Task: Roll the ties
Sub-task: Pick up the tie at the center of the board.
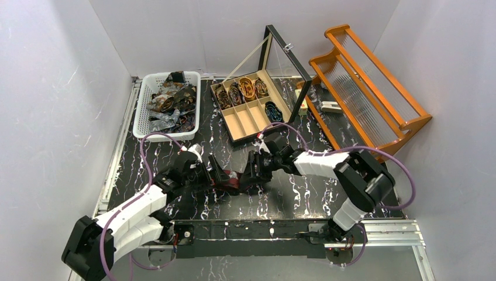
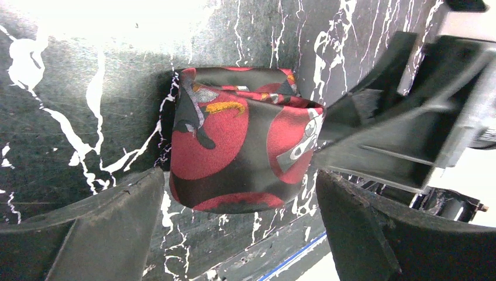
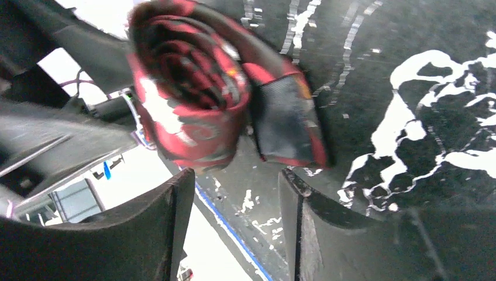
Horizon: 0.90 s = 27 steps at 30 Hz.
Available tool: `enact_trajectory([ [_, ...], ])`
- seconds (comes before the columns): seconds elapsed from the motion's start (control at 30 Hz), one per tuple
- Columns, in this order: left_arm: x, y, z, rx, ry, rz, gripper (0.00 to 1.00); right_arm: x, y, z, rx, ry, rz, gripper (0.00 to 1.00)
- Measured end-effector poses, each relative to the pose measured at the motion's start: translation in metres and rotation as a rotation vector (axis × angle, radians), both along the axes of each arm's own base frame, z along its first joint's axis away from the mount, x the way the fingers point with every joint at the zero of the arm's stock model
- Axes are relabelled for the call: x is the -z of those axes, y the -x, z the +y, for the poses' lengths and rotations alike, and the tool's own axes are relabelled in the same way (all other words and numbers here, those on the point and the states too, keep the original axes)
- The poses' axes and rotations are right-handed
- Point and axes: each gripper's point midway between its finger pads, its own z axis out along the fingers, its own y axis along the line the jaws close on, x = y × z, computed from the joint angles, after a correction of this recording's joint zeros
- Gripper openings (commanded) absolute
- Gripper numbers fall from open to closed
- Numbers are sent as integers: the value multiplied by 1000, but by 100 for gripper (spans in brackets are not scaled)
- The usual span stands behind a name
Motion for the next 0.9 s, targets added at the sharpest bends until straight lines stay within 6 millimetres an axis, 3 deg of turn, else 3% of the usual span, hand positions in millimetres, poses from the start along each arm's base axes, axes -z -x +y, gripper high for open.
enact_trajectory([
  [0.13,1,2,5,-8,-24,4,98,-30,-6,6,0,-70,-65,69],
  [0.27,0,2,9,-20,-37,0,98,-38,-12,16,-1,-89,-78,70],
  [0.37,-1,2,10,-25,-45,-1,98,-33,-17,22,-1,-78,-67,65],
  [0.57,2,2,14,-34,-65,6,98,-5,-16,20,-5,-16,-31,43],
  [0.9,2,-2,8,-20,-51,3,98,10,-23,14,-9,-11,-1,39],
])
